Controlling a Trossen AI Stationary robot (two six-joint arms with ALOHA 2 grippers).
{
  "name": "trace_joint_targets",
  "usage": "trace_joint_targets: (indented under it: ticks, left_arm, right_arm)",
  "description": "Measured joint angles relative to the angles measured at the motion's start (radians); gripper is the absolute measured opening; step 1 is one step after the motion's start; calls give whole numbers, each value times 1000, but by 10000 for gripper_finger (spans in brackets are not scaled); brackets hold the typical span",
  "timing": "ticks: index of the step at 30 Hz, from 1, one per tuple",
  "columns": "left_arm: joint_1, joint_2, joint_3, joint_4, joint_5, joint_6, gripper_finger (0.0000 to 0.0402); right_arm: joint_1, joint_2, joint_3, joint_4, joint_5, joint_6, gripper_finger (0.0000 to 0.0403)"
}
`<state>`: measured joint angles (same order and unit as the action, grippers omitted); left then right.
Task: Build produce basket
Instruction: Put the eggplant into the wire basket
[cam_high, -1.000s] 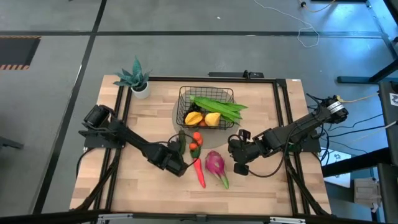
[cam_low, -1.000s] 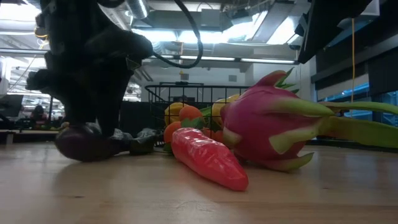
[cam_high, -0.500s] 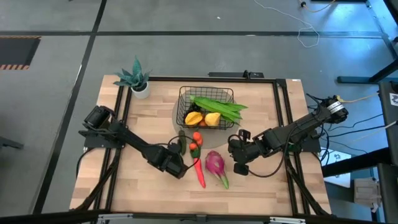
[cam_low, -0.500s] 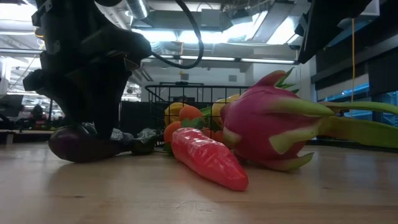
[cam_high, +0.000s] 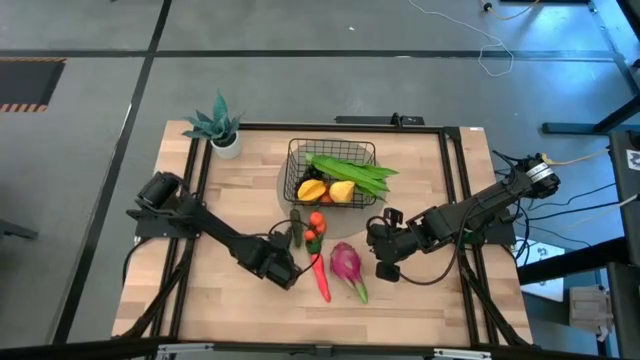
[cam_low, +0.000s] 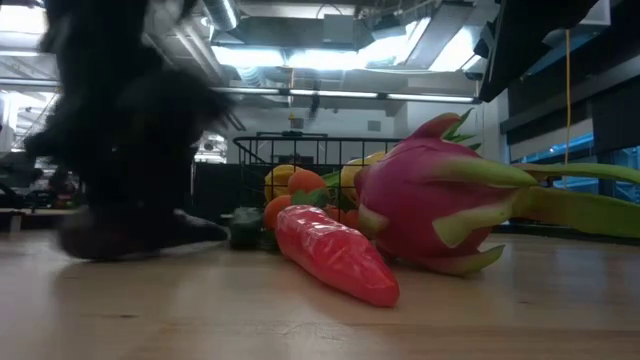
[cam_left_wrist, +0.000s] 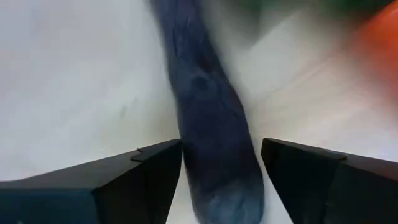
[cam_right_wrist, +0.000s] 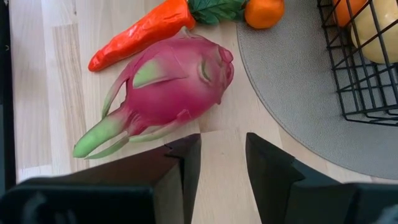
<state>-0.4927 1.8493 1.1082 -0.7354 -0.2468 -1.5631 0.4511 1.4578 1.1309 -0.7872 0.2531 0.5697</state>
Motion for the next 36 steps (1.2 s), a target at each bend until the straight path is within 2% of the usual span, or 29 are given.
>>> trace_joint_targets:
  ticks: [5,12,16,22,24,28,33,36]
  left_arm:
    - [-5,9,1,-7,-4,-4,233]
    - [-8,18,2,-8,-5,3,222]
    - [-3,17,3,-12,28,32,194]
    - [0,-14,9,-12,90,49,130]
    - [-4,-37,33,-24,128,50,119]
    - [-22,-98,102,-55,132,125,117]
    - [-33,-176,217,-167,77,299,117]
    - [-15,-220,289,-171,-55,456,117]
  right_arm:
    - [2,0,0,-2,9,-2,116]
    - [4,0,-14,-1,14,-2,116]
    - [4,0,-25,-1,15,-2,116]
    - [4,0,-25,0,8,5,116]
    - [4,0,-25,0,8,6,116]
    - [4,0,-25,0,8,4,116]
    - [4,0,-25,-2,7,2,116]
    - [4,0,-25,-2,7,2,116]
